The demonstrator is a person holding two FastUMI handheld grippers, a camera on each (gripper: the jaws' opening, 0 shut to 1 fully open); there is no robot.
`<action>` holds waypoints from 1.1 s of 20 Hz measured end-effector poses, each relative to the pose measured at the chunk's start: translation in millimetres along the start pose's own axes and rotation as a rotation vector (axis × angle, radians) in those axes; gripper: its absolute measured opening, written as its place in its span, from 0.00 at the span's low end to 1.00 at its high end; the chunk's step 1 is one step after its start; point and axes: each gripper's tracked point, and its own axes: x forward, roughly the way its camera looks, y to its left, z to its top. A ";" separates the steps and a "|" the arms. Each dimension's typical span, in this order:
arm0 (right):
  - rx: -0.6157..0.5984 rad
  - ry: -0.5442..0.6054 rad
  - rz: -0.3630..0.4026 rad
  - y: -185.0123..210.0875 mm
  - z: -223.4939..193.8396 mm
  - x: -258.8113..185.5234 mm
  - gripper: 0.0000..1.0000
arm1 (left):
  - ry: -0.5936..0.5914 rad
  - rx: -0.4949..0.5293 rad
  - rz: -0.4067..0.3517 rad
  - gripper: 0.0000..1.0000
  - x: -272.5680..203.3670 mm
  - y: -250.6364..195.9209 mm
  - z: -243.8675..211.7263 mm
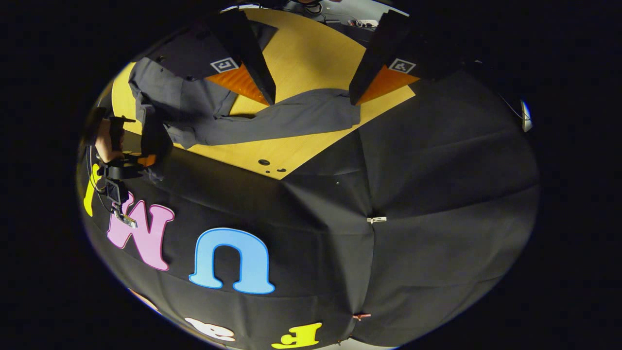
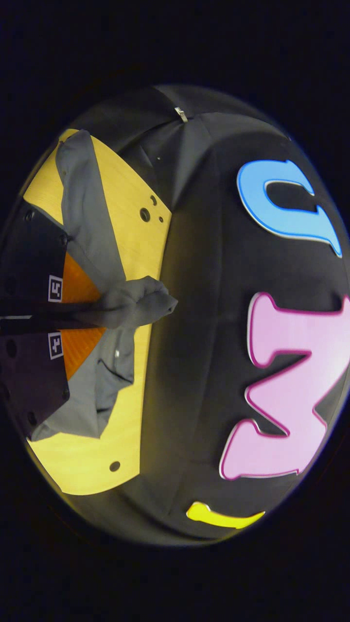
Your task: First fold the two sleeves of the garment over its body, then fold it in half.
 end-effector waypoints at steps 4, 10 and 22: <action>-0.059 0.069 0.036 36.5 -35.2 21.8 0.12 | -0.008 -0.013 0.031 0.96 7.3 16.7 4.5; -0.010 0.156 0.096 73.5 -67.7 30.7 0.37 | -0.001 -0.051 0.082 0.96 16.3 38.0 1.5; 0.081 0.103 0.069 27.3 -76.0 -54.8 1.00 | 0.041 -0.147 0.092 0.96 95.9 65.7 -16.6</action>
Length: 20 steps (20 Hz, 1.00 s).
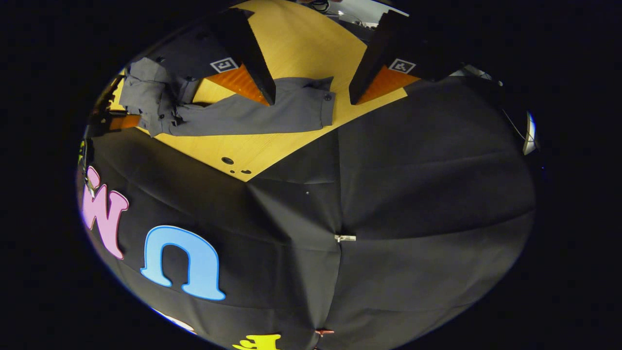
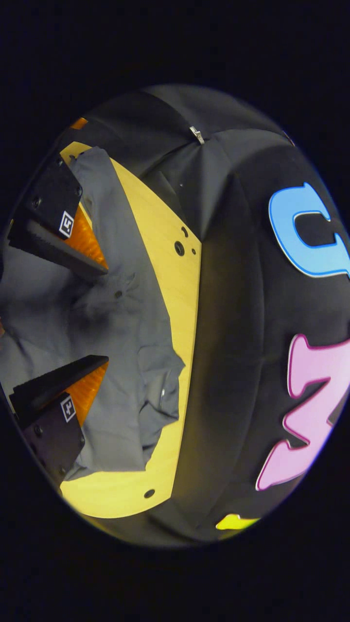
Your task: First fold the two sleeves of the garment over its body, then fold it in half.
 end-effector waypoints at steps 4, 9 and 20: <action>0.079 -0.013 -0.093 -67.2 -14.0 -40.2 1.00 | 0.025 0.018 0.003 0.96 45.7 2.3 -2.6; 0.141 -0.013 -0.250 -167.1 -45.5 -98.7 0.99 | 0.096 -0.032 0.010 0.96 91.7 1.3 -16.4; 0.252 0.013 -0.452 -261.9 -109.1 -216.0 0.99 | 0.181 0.035 0.091 0.96 154.2 9.4 -45.8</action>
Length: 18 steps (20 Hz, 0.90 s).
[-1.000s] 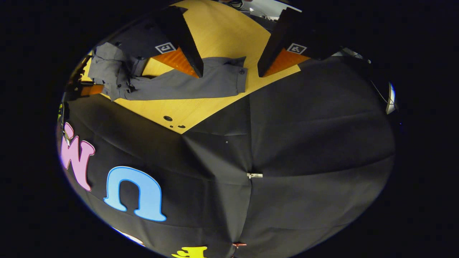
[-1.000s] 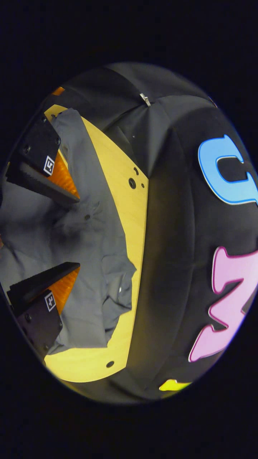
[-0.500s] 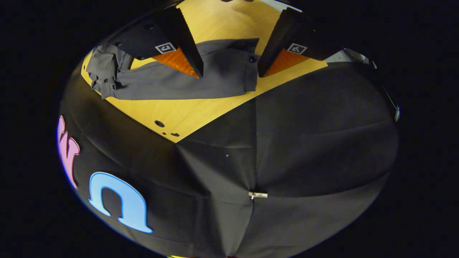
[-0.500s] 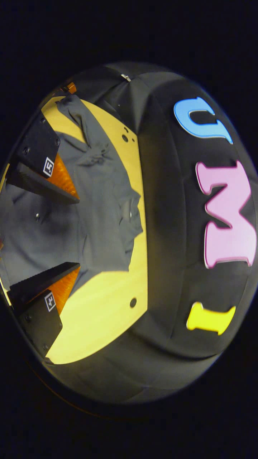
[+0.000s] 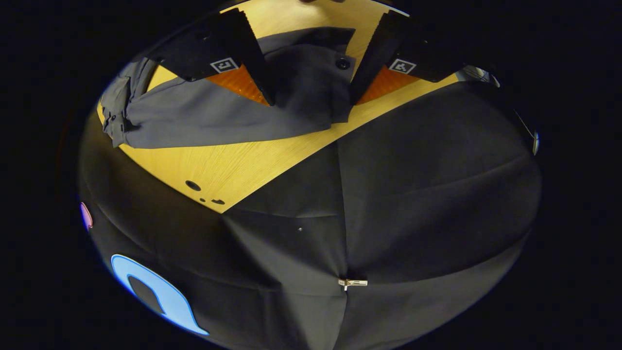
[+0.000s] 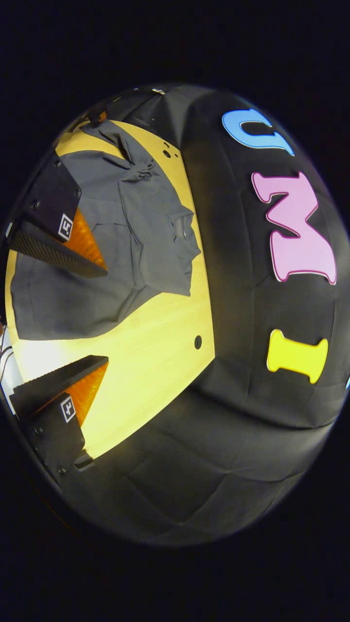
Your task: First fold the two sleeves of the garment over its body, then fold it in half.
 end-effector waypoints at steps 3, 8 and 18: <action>0.006 0.003 -0.006 -5.4 -7.9 -13.9 0.99 | 0.036 0.003 0.008 0.96 8.6 1.3 -9.9; -0.002 -0.005 0.008 -4.9 -15.0 -31.0 0.99 | 0.021 0.129 0.007 0.98 9.1 -4.4 -11.8; -0.022 0.000 0.107 23.7 -27.0 -23.5 0.99 | 0.018 0.208 -0.035 0.07 12.2 -37.8 -18.8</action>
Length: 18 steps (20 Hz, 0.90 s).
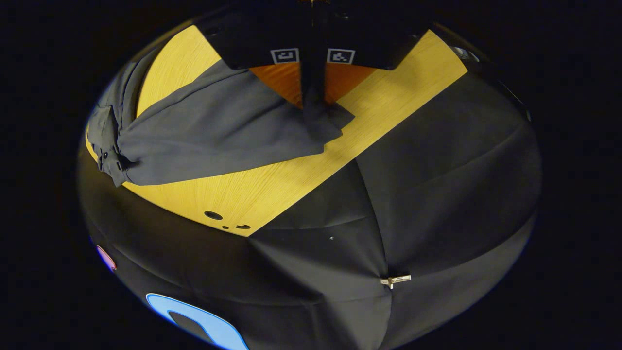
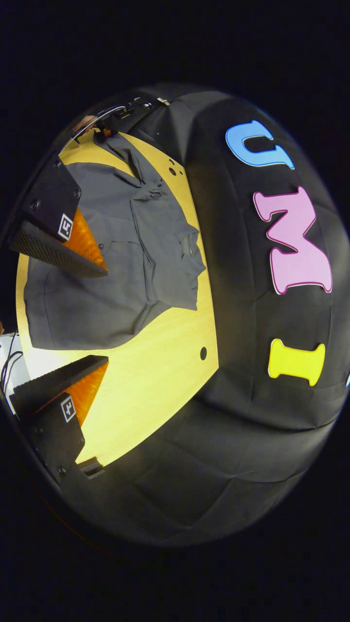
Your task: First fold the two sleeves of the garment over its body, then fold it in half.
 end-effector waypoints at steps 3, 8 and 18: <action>-0.034 0.005 0.016 -1.2 -0.7 9.9 0.99 | 0.026 0.039 0.023 0.06 -8.3 -2.7 6.3; -0.020 0.013 0.033 -10.9 0.2 23.3 0.99 | -0.031 0.028 -0.013 0.05 -36.9 -35.9 42.7; 0.043 0.043 0.048 -39.4 -5.8 53.5 0.99 | -0.247 0.028 -0.238 0.05 -127.5 -190.9 152.1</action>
